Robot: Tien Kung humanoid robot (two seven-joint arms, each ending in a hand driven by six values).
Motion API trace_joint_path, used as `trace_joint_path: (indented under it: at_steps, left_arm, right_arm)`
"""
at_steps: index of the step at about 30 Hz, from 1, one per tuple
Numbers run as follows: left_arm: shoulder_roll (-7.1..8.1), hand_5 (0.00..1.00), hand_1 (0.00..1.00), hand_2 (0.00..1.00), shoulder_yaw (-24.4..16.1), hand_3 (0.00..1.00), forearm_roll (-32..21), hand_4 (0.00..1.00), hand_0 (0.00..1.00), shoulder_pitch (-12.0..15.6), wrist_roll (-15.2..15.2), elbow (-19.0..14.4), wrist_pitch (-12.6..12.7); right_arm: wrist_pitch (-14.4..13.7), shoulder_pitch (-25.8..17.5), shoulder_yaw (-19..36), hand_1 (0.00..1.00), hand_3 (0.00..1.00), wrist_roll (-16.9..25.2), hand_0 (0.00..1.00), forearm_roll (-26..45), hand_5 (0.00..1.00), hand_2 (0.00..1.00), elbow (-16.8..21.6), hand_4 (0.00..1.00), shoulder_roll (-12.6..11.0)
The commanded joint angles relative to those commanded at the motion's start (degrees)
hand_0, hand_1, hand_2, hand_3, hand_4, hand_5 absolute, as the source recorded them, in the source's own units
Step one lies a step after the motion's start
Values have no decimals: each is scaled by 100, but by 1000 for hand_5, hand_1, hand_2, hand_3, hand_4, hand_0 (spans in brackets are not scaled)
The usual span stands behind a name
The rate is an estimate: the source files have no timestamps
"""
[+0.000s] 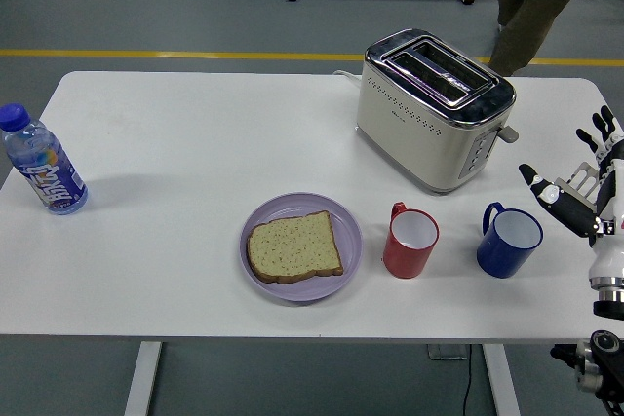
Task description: Pick up the cup,pour liquid into bread,place the cup on the desk
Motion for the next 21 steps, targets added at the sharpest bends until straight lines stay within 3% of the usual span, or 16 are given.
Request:
trace_joint_path:
  at_steps: [6, 7, 9, 12, 13, 17, 18, 19, 21]
  left_arm:
    - [0, 998, 683, 698, -35, 542, 67, 251, 679, 19, 18, 0, -1]
    - [0, 998, 683, 698, -36, 542, 68, 251, 679, 21, 18, 0, -1]
    - [0, 998, 683, 698, -47, 542, 90, 251, 679, 28, 23, 0, -1]
    - [0, 998, 683, 698, -59, 542, 115, 251, 679, 43, 27, -1, -4]
    - [0, 998, 683, 698, -60, 542, 119, 251, 679, 49, 25, -1, -5]
    - [0, 998, 683, 698, -50, 542, 109, 251, 679, 57, 18, -2, -8]
    - [0, 998, 683, 698, -44, 542, 100, 251, 679, 58, 14, -2, -9]
    - [0, 998, 683, 698, -42, 542, 96, 251, 679, 58, 12, -2, -9]
    - [0, 998, 683, 698, -30, 542, 77, 251, 679, 51, 8, -3, -8]
  right_arm:
    - [0, -96, 152, 803, 912, 212, 922, 700, 112, 902, 32, 998, 11]
    - [0, -102, 161, 755, 843, 231, 871, 772, 145, 838, 35, 953, 12]
    - [0, -124, 194, 755, 843, 317, 871, 1021, 145, 838, 47, 953, 20]
    - [212, -156, 246, 755, 843, 448, 871, 1625, 145, 838, 93, 953, 23]
    - [373, -171, 260, 691, 737, 472, 797, 1874, 195, 748, 116, 866, 19]
    - [683, -186, 271, 691, 737, 383, 797, 2750, 195, 748, 169, 866, 26]
    - [720, -184, 278, 691, 737, 328, 797, 3010, 195, 748, 174, 866, 36]
    - [744, -181, 280, 621, 650, 309, 724, 3175, 193, 665, 172, 809, 41]
    - [813, -165, 296, 621, 650, 266, 724, 3573, 193, 665, 131, 809, 78]
